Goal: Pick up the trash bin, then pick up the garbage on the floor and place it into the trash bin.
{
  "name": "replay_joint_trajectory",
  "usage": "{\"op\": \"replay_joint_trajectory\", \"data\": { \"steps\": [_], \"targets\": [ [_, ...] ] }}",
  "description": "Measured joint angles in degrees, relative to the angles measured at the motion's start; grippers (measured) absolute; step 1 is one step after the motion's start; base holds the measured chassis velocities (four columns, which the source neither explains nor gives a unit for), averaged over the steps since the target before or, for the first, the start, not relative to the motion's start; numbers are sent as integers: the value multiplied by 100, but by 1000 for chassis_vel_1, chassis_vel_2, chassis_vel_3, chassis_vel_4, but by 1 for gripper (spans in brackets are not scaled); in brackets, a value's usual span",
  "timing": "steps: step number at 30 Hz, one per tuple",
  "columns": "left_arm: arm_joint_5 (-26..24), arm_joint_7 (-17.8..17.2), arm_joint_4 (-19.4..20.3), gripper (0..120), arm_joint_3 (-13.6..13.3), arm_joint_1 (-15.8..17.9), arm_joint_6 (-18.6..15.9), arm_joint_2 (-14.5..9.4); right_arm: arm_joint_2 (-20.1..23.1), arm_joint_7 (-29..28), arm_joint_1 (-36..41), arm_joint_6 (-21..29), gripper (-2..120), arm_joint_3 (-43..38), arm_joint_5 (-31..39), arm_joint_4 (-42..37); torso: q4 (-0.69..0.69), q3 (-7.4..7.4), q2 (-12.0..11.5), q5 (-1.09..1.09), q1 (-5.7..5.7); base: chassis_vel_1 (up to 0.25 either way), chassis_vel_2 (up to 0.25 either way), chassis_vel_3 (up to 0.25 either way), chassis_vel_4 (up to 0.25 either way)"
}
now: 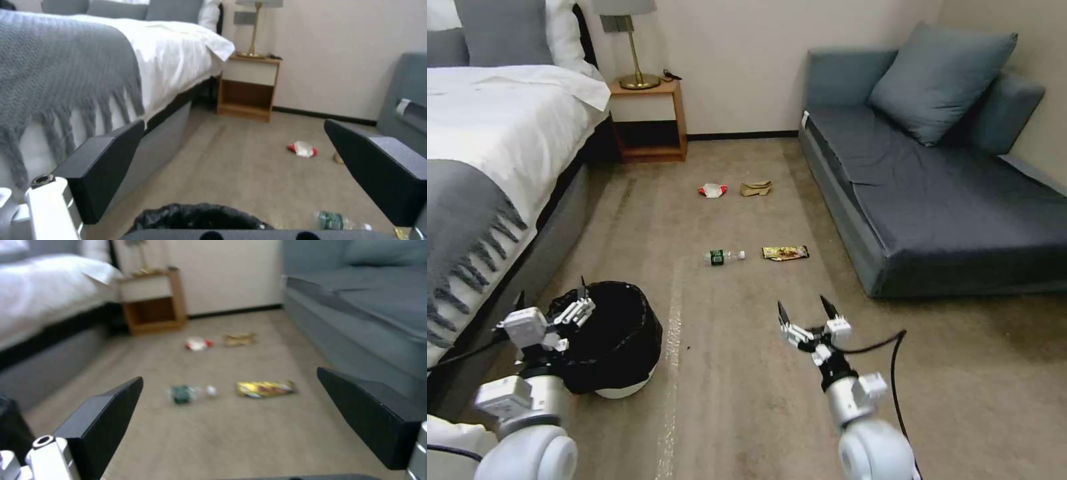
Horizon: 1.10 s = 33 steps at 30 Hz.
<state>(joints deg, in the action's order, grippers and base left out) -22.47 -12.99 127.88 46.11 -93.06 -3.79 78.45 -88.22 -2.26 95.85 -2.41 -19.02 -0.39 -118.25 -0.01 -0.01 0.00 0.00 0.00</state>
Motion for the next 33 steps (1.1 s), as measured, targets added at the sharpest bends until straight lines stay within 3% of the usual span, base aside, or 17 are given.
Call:
{"op": "replay_joint_trajectory", "data": {
  "steps": [5, 8, 24, 33],
  "targets": [
    [-55, -15, -65, 100, 13, 24, -55, -36, -209, -707, 839, 205, 100, 82, -801, -511, -1, 0, 0, -2, 0, 0, 0, 0, 0],
    [-90, -16, -91, 99, 33, 31, -89, -75, -121, -814, 877, 257, 100, -65, -849, -439, 0, 0, 0, 0, 0, 0, 0, 0, 0],
    [-379, -111, -147, 96, 231, 35, -314, -376, 161, -826, 441, 247, 100, -289, -500, -176, 1, 0, 0, 0, 0, 0, 0, 0, 0],
    [-1049, -461, -231, 96, 328, 34, -862, -722, 541, -796, 179, 253, 100, -555, -161, -160, 1, 1, 0, 1, 0, 0, 0, 0, 0]
  ]
}}
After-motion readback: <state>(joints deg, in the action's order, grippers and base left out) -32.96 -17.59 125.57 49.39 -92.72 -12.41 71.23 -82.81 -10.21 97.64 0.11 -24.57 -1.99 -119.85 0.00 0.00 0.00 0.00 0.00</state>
